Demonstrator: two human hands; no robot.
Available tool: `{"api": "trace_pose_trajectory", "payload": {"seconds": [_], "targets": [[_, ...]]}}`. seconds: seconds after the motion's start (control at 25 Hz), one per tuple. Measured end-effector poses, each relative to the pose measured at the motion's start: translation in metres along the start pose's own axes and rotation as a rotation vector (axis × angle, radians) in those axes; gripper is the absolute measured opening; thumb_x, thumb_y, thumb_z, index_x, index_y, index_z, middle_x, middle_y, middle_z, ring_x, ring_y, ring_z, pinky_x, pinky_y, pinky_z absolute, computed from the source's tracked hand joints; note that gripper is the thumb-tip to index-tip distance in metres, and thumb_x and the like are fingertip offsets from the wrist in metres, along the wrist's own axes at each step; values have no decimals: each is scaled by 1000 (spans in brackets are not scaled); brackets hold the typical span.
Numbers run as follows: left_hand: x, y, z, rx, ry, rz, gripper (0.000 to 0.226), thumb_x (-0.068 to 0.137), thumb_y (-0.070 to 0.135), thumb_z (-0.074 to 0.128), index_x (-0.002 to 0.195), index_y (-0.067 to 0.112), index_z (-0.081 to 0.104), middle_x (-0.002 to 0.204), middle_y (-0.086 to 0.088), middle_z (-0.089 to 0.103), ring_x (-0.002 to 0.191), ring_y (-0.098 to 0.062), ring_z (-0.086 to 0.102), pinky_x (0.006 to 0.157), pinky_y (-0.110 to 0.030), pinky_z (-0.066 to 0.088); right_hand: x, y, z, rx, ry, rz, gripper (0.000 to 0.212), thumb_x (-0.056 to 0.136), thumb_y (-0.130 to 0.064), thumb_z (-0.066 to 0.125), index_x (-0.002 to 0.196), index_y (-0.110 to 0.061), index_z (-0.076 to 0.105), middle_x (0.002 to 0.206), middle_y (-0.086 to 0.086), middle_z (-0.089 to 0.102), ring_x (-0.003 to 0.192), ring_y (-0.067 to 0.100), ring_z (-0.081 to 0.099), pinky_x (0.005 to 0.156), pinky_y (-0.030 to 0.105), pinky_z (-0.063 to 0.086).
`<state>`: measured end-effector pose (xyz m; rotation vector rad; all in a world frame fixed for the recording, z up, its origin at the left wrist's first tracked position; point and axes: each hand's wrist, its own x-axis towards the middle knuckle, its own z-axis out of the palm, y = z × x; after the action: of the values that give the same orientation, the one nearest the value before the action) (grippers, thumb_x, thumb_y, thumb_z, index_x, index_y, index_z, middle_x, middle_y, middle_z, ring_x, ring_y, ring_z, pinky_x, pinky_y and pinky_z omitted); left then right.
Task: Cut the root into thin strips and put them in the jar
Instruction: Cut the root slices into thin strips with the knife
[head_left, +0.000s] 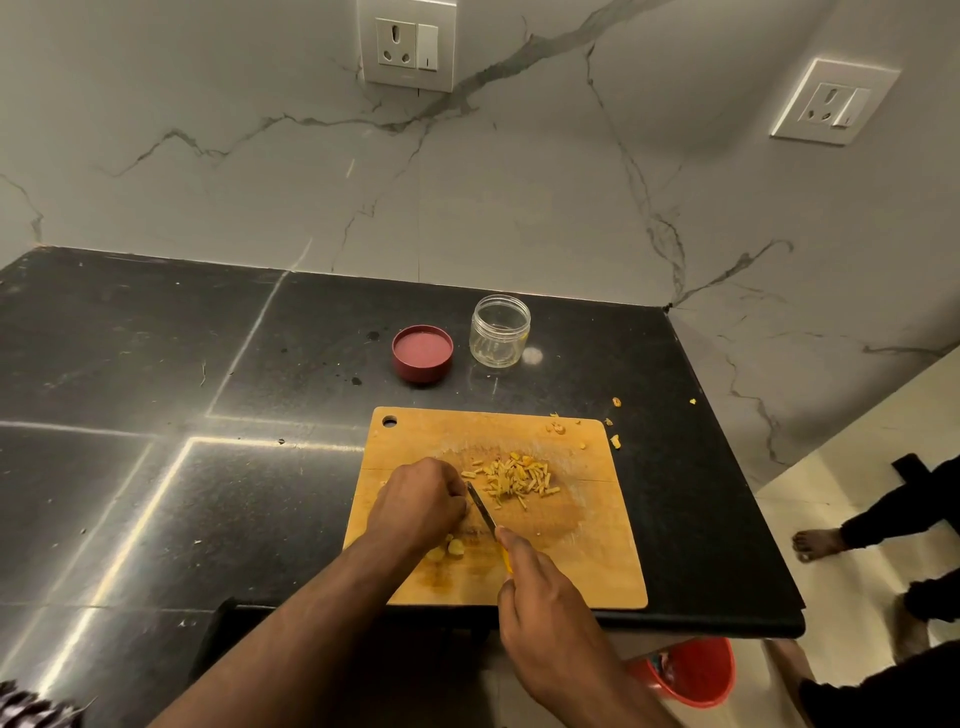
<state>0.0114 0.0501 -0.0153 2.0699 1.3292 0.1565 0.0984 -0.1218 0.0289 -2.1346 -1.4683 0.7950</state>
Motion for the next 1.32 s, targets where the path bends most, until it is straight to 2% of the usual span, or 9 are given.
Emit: {"api": "trace_pose_trajectory", "payload": {"seconds": [0.28,0.4,0.52,0.6,0.72,0.88,1.0,1.12,1.32], "targets": [[1,1,-1,-7,-14,2,7,88,21,71,84,25,74,82,10,71,72,-8,68,70,-35,62,-13,2,4,-40,-31,16,52,104,-29,33,153,-37,16,146,-11,40,123,7,47,98,22,41],[0,0,-2,-20,-13,12,4,88,22,73,91,25,75,95,10,71,79,-8,66,74,-34,62,-23,6,2,-46,-33,54,53,103,-29,33,152,-38,16,142,-11,41,119,7,49,95,22,43],[-3,-2,-2,-29,-5,25,17,90,22,73,106,23,75,109,8,71,90,-9,66,81,-33,60,-25,7,-3,-43,25,58,53,103,-27,34,152,-38,16,136,-13,43,109,5,52,90,21,45],[-6,-4,-2,-30,16,17,22,89,22,73,111,23,74,114,7,71,95,-10,66,84,-35,60,-23,5,-5,-16,39,44,52,104,-27,34,152,-39,17,139,-14,42,113,4,51,93,20,44],[-8,-4,-1,-39,47,-5,21,88,22,74,109,23,73,109,6,72,94,-12,66,82,-36,59,-17,2,-5,-6,22,26,51,104,-28,33,151,-39,18,144,-14,40,121,4,48,97,22,42],[-9,0,-2,-36,53,-12,8,87,21,74,93,26,74,95,8,72,83,-9,65,75,-35,60,-7,-3,-2,-32,-11,8,51,104,-29,32,152,-38,18,142,-10,42,116,8,50,95,25,44],[-9,2,-4,-38,37,-6,7,88,18,72,90,24,75,88,10,69,77,-7,64,68,-29,58,-1,-5,0,-51,-24,13,51,103,-29,31,151,-36,17,140,-7,44,113,10,51,94,28,45],[-8,3,-5,-42,34,-6,7,87,18,72,85,24,75,82,10,70,72,-6,66,68,-32,60,-3,-3,2,-60,-42,20,51,103,-29,31,151,-37,16,141,-8,44,114,11,51,94,29,46],[-8,1,-5,-55,25,7,8,88,18,72,87,27,73,88,11,68,75,-6,64,67,-27,59,-21,4,0,-56,-38,43,53,102,-29,33,152,-38,17,139,-10,44,115,9,52,94,25,44]]}}
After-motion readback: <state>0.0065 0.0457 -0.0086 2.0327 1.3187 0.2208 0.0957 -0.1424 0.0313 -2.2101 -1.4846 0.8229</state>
